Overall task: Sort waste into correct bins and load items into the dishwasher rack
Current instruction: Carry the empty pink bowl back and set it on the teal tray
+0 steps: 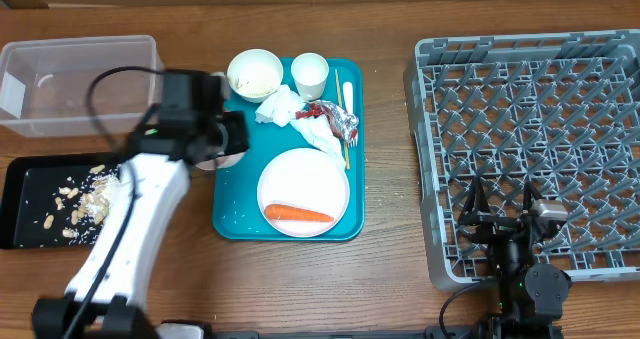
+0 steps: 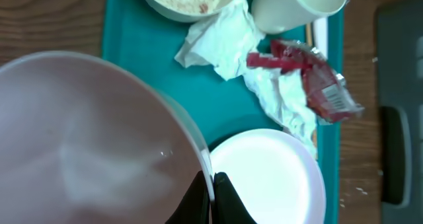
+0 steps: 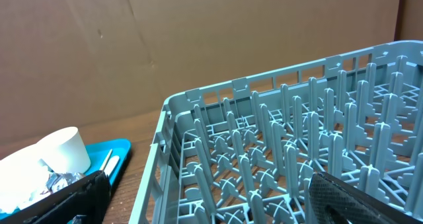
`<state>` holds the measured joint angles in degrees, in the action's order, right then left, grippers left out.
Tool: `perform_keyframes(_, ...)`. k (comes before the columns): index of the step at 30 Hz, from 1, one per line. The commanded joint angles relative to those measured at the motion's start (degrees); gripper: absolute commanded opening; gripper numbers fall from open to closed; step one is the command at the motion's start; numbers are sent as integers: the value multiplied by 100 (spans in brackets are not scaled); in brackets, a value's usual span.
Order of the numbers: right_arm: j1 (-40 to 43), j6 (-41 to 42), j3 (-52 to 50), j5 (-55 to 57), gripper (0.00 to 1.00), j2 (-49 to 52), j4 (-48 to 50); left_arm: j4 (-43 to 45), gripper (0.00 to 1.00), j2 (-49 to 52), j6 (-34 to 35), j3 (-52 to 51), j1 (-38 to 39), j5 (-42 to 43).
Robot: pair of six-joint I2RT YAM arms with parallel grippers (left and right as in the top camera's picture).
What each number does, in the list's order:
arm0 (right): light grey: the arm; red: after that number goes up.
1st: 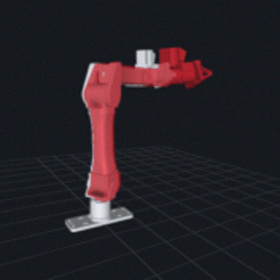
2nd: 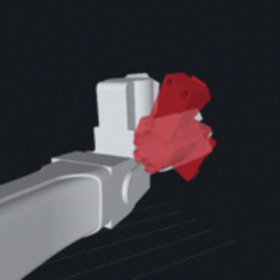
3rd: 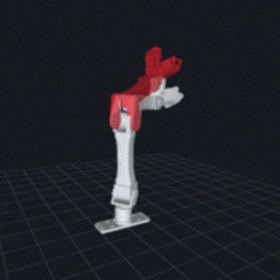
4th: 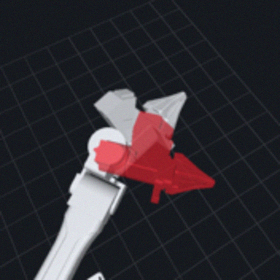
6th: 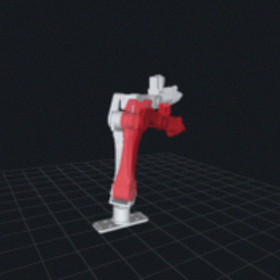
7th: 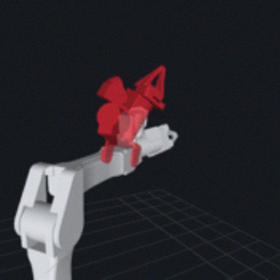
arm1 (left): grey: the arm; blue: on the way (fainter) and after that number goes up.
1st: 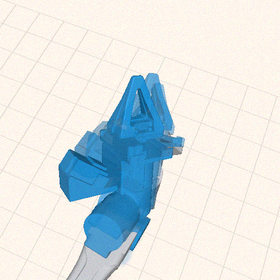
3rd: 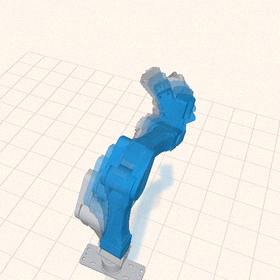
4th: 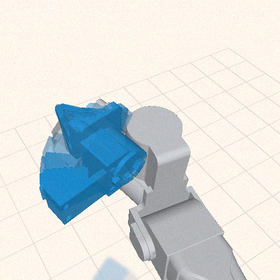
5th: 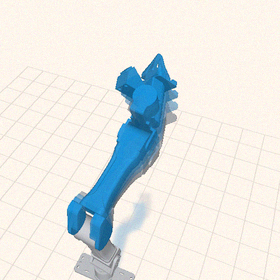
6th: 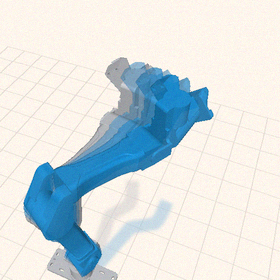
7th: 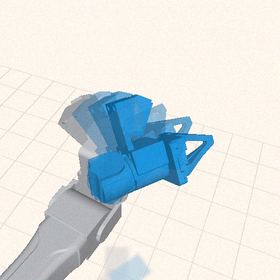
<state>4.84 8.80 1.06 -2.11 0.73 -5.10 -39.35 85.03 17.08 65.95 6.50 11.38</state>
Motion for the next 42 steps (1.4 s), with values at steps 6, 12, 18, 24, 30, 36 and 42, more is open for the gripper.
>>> perform_keyframes(6, 11, 15, -61, 39, 100, -50, 44, 595, 4, 951, 376, 61, 826, -1530)
perform_keyframes(12, 11, 15, -61, 39, 100, -50, 42, 1029, 4, 1252, 376, 61, 1005, -1707)
perform_keyframes(18, 11, 15, -61, 39, 100, -50, 44, 1029, 7, 1412, 461, 61, 1043, -1665)
perform_keyframes(24, 11, 15, -61, 39, 100, -50, 44, 1023, 20, 1440, 459, 61, 1176, -1665)
perform_keyframes(30, 11, 15, -61, 39, 100, -50, 44, 1008, 27, 1438, 389, 92, 1305, -1674)
perform_keyframes(36, 11, 15, -61, 39, 100, -50, 44, 798, 47, 1432, 391, 890, 1145, -2105)
perform_keyframes(42, 11, 15, -61, 39, 100, -50, 44, 1613, 56, 1462, 173, 1082, 680, -2168)
